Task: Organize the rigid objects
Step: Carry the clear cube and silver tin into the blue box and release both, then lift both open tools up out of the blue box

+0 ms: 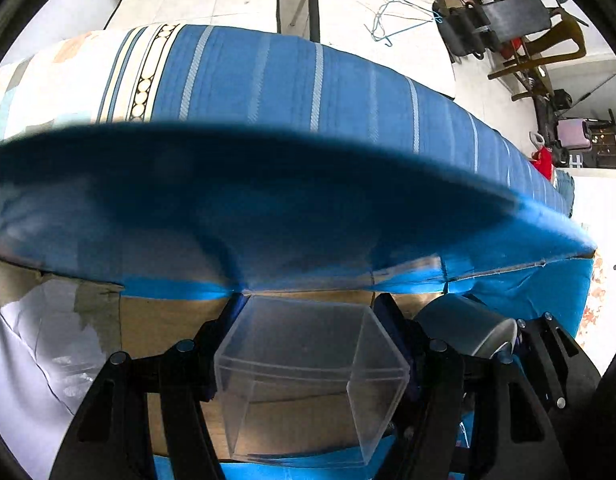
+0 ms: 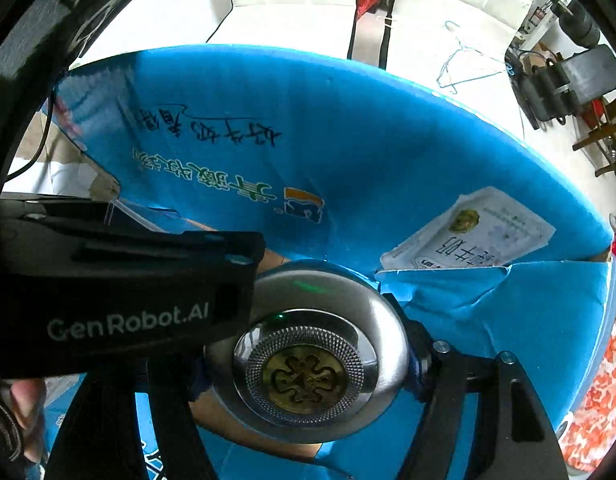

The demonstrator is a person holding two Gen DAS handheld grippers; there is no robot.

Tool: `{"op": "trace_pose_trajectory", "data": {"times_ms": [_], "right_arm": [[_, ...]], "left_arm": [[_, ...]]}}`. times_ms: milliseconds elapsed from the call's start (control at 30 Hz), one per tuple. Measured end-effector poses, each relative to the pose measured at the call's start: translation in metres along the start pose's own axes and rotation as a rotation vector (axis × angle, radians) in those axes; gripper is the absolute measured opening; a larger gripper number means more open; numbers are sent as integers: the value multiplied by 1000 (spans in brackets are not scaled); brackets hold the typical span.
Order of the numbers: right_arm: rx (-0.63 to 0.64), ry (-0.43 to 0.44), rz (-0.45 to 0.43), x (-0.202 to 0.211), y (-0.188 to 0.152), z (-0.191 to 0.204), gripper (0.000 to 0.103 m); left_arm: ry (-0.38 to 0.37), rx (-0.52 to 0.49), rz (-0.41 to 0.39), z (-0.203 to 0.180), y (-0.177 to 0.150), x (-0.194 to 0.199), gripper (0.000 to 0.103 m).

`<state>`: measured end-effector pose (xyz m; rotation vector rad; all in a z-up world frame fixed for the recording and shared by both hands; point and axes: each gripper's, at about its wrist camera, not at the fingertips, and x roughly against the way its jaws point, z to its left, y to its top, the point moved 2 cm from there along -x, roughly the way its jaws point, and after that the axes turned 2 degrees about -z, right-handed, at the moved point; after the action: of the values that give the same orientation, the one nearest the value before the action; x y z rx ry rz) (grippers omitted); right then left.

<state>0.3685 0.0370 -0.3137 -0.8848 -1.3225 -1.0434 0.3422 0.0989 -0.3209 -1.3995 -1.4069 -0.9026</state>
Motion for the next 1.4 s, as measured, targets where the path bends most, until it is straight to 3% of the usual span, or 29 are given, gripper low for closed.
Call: {"op": "trace_pose_trajectory", "data": {"times_ms": [67,100,200,300,600,1033,1400], "right_arm": [[-8,0,7,1,1,3,81],[-20,10,10,3,2,2,82],[-40,10,-21,16,4,-1,91],[-47,-15,-46,31,0,-4,96],[-175,-18,-41,67,-50,-23,99],[-207,-50,-181,143,-120,-1,99],[-214,-23,-287,202,-163,13,99]], "left_arm": [[3,13,15,2,-2,-1,64],[8,16,29,0,0,-2,72],[9,14,17,-2,0,10,81],[26,-11,2,-4,-4,26,102],[83,-17,-103,10,-45,73,103],[261,-10,-360,-2,-141,132,103],[278,-12,-477,-22,-193,173,103]]}}
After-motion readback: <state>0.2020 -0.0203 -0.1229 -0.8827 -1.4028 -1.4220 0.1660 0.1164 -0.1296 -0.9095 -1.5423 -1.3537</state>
